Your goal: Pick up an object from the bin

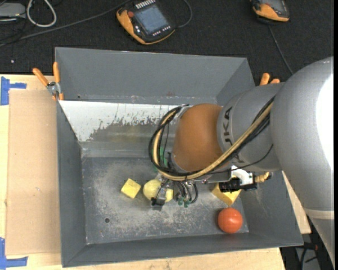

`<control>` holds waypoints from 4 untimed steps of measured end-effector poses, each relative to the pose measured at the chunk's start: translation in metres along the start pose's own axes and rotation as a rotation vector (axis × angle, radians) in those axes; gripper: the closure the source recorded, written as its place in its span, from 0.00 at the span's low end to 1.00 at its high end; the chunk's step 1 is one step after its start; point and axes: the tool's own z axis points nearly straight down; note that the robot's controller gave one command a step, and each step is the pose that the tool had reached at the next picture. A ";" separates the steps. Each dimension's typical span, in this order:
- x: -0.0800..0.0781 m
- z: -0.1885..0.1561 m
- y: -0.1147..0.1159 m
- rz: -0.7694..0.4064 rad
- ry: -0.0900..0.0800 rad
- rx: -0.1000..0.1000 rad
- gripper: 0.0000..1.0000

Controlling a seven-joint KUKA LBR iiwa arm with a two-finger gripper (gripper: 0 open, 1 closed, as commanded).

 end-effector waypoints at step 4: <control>0.001 -0.123 0.000 -0.002 0.001 -0.001 1.00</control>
Offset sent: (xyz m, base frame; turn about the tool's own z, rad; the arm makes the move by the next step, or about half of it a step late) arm -0.0009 -0.0004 0.1024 0.0002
